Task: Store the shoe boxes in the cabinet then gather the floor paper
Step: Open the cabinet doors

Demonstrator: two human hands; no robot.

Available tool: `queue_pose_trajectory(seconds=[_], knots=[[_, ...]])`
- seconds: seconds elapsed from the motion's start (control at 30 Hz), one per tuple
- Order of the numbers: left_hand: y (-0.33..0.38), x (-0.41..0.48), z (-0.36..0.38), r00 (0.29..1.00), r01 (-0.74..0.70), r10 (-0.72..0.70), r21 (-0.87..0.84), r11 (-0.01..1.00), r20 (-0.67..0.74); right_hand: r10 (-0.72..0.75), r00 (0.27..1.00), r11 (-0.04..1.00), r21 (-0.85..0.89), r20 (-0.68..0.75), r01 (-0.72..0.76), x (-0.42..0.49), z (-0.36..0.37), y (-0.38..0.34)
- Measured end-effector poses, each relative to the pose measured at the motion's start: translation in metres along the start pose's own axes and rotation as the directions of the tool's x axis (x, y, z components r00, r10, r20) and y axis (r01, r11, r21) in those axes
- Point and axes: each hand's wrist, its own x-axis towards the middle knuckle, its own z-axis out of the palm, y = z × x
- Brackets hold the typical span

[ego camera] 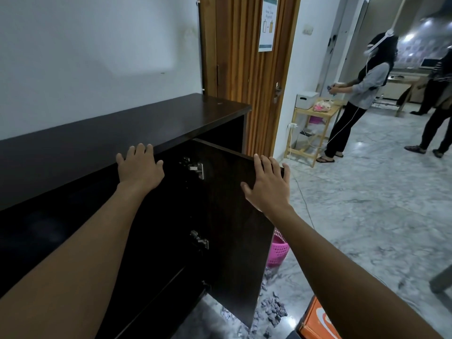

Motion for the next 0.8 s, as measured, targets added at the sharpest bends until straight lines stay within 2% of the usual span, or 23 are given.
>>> queue_pose_trajectory(seconds=[0.27,0.4,0.53,0.6,0.67,0.73,0.8], knots=[[-0.003,-0.001,0.001,1.0,-0.021,0.021,0.004,1.0,-0.004,-0.052,0.999,0.998,0.04,-0.015,0.053,0.004,0.002,0.011],[-0.005,-0.004,0.001,0.999,-0.05,0.05,0.016,0.999,-0.001,-0.147,0.987,0.985,0.084,-0.061,0.152,-0.002,0.006,0.022],[0.0,-0.016,-0.001,0.998,-0.057,0.057,0.004,0.998,-0.007,-0.246,0.961,0.967,0.031,-0.126,0.252,-0.023,0.006,0.035],[0.011,-0.031,-0.003,0.998,-0.066,0.065,-0.118,0.991,-0.009,-0.232,0.961,0.965,0.087,-0.15,0.247,-0.039,0.006,0.038],[0.028,-0.052,-0.001,0.996,-0.05,0.075,-0.384,0.922,0.05,-0.143,0.981,0.948,0.268,-0.128,0.173,-0.062,0.004,0.041],[0.046,-0.077,0.007,0.98,-0.083,0.166,-0.541,0.837,0.106,-0.014,0.999,0.872,0.488,-0.03,0.027,-0.088,0.002,0.046],[0.065,-0.104,0.019,0.952,-0.106,0.264,-0.641,0.76,0.155,0.088,0.993,0.788,0.604,0.083,-0.12,-0.117,-0.001,0.055]])
